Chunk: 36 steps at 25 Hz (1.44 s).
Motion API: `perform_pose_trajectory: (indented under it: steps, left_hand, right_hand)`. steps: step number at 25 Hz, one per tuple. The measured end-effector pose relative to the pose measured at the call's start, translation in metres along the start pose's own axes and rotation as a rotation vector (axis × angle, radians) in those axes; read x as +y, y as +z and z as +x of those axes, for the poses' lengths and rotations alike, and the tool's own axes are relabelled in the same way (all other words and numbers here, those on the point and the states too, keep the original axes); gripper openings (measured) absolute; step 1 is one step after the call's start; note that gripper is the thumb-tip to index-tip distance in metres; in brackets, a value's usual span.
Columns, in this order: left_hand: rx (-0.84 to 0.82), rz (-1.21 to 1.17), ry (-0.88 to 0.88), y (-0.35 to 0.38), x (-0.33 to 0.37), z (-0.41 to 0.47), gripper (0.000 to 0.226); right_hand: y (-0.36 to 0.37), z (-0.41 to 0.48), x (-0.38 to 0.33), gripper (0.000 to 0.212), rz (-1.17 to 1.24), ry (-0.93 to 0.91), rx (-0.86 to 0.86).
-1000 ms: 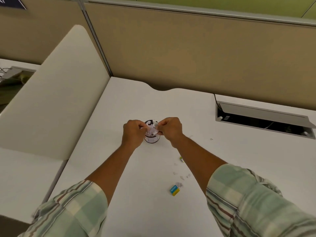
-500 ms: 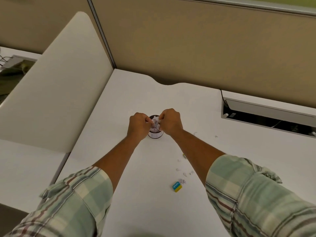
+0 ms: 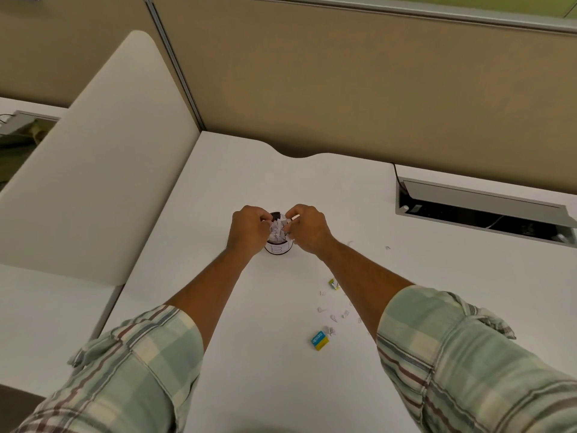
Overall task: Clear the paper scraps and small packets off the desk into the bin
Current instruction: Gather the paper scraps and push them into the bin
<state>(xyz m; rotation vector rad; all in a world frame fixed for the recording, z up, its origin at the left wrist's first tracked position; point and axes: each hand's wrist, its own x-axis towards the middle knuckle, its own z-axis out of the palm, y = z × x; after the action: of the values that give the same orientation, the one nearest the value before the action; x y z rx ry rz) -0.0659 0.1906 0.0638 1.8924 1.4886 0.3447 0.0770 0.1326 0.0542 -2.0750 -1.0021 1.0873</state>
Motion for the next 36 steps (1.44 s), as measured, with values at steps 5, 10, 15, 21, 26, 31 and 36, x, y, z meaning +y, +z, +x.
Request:
perform_pose_trajectory:
  steps: [5,10,15,21,26,31,36]
  left_hand:
    - [0.033,-0.018,0.02,-0.004,-0.003,0.0,0.016]
    - [-0.026,0.004,0.034,-0.004,0.002,0.0,0.016]
    - [-0.024,0.065,0.003,-0.006,0.005,-0.004,0.026]
    - [0.116,0.031,0.017,-0.002,0.009,-0.007,0.025]
    - [0.035,0.036,0.01,0.005,0.006,-0.007,0.024]
    - [0.068,0.118,0.046,0.008,0.005,-0.009,0.022]
    - [0.186,0.212,0.2,0.005,0.009,-0.015,0.015]
  right_hand:
    - [0.0,0.0,-0.003,0.009,-0.096,-0.066,0.079]
    - [-0.014,-0.001,0.008,0.011,-0.085,-0.065,0.179]
    - [-0.043,-0.005,0.043,0.02,-0.111,0.03,0.276]
    - [-0.09,-0.009,0.101,0.035,-0.161,0.157,0.381]
    - [-0.124,-0.012,0.153,0.046,-0.251,0.36,0.324]
    - [-0.109,-0.011,0.17,0.044,-0.469,0.3,0.112]
    - [-0.07,-0.011,0.155,0.051,-0.648,0.035,-0.091]
